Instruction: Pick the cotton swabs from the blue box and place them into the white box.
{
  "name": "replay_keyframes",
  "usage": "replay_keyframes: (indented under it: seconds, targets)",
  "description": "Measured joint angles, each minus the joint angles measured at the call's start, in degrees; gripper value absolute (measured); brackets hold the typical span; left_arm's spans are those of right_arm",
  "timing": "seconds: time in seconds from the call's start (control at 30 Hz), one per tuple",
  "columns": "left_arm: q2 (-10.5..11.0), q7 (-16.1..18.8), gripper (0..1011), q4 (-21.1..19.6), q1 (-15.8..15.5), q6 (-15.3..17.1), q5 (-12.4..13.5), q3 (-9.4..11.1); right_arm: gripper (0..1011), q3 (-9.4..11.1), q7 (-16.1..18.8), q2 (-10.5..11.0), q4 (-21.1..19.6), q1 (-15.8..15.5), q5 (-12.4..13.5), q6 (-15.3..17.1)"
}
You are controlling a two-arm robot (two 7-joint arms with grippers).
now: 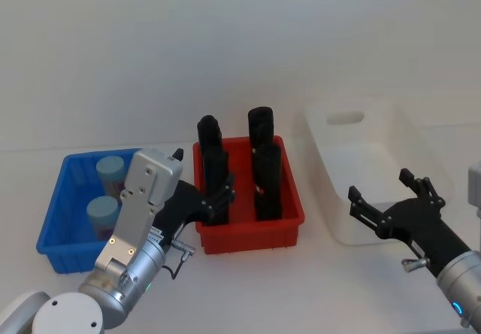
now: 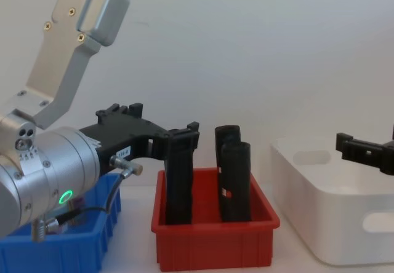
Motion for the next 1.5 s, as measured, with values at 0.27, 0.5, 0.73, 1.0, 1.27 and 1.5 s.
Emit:
replay_keyframes:
  seconds: [0.27, 0.5, 0.73, 1.0, 1.27, 1.5]
  targets:
    - [0.0, 0.0, 1004, 0.0, 0.0, 0.0, 0.0, 0.0, 1001, 0.0, 0.0, 0.0, 0.0, 0.0, 0.0, 0.0]
    - [0.0, 0.0, 1004, 0.0, 0.0, 0.0, 0.0, 0.0, 1001, 0.0, 0.0, 0.0, 0.0, 0.0, 0.0, 0.0]
    - [0.0, 0.0, 1004, 0.0, 0.0, 0.0, 0.0, 0.0, 1002, 0.0, 0.0, 0.0, 0.0, 0.0, 0.0, 0.0]
    - [0.0, 0.0, 1004, 0.0, 0.0, 0.0, 0.0, 0.0, 1001, 0.0, 0.0, 0.0, 0.0, 0.0, 0.0, 0.0]
    - [0.0, 0.0, 1004, 0.0, 0.0, 0.0, 0.0, 0.0, 1001, 0.0, 0.0, 0.0, 0.0, 0.0, 0.0, 0.0]
    - [0.0, 0.0, 1004, 0.0, 0.0, 0.0, 0.0, 0.0, 1002, 0.0, 0.0, 0.0, 0.0, 0.0, 0.0, 0.0]
